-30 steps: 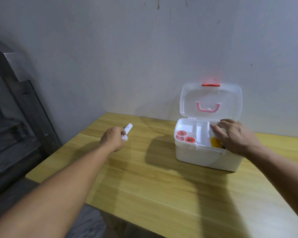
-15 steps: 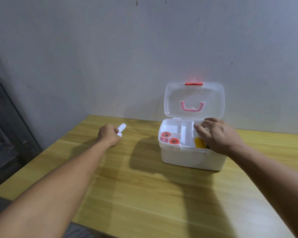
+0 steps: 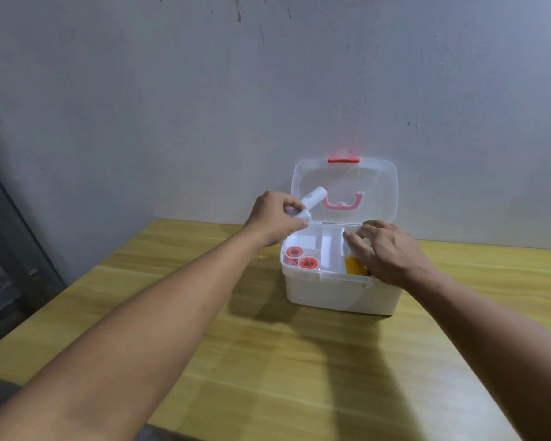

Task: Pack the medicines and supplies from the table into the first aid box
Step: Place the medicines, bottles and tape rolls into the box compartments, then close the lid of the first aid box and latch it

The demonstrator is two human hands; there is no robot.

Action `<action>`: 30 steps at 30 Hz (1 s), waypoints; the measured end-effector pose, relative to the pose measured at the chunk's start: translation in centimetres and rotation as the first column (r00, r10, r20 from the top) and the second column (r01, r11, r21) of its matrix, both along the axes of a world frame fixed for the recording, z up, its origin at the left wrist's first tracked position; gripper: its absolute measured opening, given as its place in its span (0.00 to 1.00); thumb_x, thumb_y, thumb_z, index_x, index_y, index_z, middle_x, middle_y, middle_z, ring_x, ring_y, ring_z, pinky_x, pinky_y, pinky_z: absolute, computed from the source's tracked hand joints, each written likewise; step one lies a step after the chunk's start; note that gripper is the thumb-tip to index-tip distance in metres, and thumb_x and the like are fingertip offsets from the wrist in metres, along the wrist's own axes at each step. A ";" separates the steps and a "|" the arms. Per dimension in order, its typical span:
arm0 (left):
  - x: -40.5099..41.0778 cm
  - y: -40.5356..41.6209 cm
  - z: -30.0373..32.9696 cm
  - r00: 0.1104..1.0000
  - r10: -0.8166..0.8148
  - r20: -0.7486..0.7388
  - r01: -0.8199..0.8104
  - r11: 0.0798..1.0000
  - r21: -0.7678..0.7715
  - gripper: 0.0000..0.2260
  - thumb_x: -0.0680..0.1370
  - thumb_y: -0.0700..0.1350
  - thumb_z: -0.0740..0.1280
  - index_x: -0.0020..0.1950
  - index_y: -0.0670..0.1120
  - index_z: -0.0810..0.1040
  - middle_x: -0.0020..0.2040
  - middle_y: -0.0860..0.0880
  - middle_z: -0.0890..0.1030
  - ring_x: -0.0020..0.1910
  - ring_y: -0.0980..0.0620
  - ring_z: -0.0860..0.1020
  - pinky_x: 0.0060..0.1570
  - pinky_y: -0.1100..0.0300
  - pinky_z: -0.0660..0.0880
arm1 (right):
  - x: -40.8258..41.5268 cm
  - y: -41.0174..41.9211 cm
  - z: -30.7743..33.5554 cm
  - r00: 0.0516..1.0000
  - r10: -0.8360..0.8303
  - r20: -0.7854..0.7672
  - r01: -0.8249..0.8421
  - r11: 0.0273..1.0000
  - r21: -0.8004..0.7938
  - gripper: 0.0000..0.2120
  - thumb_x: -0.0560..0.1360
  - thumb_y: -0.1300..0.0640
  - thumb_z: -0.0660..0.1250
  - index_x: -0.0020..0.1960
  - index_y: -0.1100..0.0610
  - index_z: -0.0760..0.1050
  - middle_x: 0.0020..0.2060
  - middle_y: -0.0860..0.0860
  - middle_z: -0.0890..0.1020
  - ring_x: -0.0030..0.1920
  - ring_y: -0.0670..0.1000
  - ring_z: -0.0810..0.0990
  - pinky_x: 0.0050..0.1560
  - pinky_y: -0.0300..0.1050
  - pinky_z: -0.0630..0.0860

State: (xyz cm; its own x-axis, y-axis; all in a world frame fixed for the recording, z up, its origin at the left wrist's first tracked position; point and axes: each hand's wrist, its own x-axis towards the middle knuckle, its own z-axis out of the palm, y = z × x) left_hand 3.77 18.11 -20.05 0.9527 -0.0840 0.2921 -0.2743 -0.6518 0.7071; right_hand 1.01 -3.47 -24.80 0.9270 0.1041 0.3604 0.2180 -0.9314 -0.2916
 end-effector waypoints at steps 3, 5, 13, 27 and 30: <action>0.2 -1.1 -0.4 0.999 -0.036 -0.023 0.038 0.996 0.084 0.17 0.66 0.40 0.77 0.54 0.44 0.83 0.60 0.46 0.80 0.53 0.48 0.80 0.48 0.63 0.74 | 0.1 0.0 0.0 1.000 -0.013 -0.013 0.013 1.000 -0.012 0.33 0.73 0.33 0.45 0.54 0.54 0.80 0.63 0.54 0.77 0.60 0.54 0.75 0.55 0.52 0.73; 0.2 -1.6 -0.8 0.999 -0.033 -0.038 0.038 0.990 0.137 0.21 0.65 0.40 0.78 0.58 0.44 0.81 0.63 0.47 0.78 0.54 0.48 0.79 0.47 0.64 0.74 | 0.1 0.0 0.0 1.000 -0.018 -0.023 0.018 1.000 -0.015 0.33 0.74 0.33 0.45 0.55 0.54 0.80 0.64 0.54 0.76 0.61 0.54 0.74 0.56 0.52 0.73; -0.7 -2.7 -0.1 0.999 0.041 -0.005 -0.040 0.996 0.078 0.16 0.73 0.34 0.65 0.59 0.44 0.81 0.61 0.46 0.80 0.52 0.46 0.80 0.45 0.64 0.76 | 0.0 -0.1 0.1 1.000 0.002 -0.003 -0.002 1.000 0.031 0.33 0.76 0.36 0.42 0.49 0.54 0.80 0.56 0.53 0.80 0.56 0.53 0.75 0.53 0.52 0.74; -1.4 -3.8 -2.2 1.000 0.010 -0.010 -0.007 0.961 0.277 0.16 0.79 0.49 0.55 0.61 0.47 0.77 0.65 0.44 0.76 0.65 0.44 0.71 0.63 0.50 0.68 | -0.9 0.2 0.8 0.999 0.032 -0.029 -0.025 0.976 0.218 0.23 0.82 0.45 0.46 0.62 0.59 0.73 0.63 0.57 0.75 0.62 0.54 0.72 0.59 0.51 0.70; -1.1 -3.8 -3.8 0.987 -0.096 -0.129 0.146 0.865 0.479 0.23 0.81 0.55 0.49 0.76 0.51 0.58 0.79 0.49 0.54 0.78 0.50 0.50 0.75 0.43 0.48 | -0.4 0.1 0.9 0.998 0.057 -0.032 -0.040 0.925 0.377 0.23 0.81 0.44 0.49 0.65 0.58 0.70 0.65 0.57 0.74 0.58 0.50 0.71 0.57 0.48 0.68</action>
State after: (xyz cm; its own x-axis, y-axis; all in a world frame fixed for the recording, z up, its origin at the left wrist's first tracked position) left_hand 2.64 14.36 -23.80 0.9472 -0.3076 0.0909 -0.3199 -0.8857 0.3365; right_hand 0.59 -3.41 -23.87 0.9393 0.0140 0.3429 0.2402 -0.7403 -0.6279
